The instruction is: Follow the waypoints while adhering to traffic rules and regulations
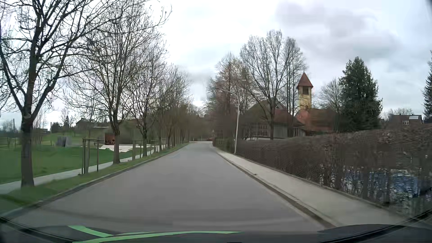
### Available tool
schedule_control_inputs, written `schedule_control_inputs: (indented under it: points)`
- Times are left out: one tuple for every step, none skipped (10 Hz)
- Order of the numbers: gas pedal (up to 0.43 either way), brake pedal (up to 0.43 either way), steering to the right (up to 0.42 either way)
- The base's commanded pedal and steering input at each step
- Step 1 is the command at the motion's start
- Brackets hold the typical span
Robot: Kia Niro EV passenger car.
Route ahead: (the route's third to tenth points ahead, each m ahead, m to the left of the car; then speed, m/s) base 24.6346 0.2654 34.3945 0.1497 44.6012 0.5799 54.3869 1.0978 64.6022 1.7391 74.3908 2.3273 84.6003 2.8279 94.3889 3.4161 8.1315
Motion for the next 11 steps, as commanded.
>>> schedule_control_inputs:
  points:
    - [0.098, 0.000, -0.020]
    - [0.098, 0.000, -0.020]
    - [0.098, 0.000, -0.019]
    - [0.098, 0.000, -0.019]
    - [0.098, 0.000, -0.019]
    - [0.087, 0.000, -0.017]
    - [0.087, 0.000, -0.014]
    - [0.087, 0.000, -0.012]
    - [0.087, 0.000, -0.012]
    - [0.087, 0.000, -0.011]
    - [0.087, 0.000, -0.009]
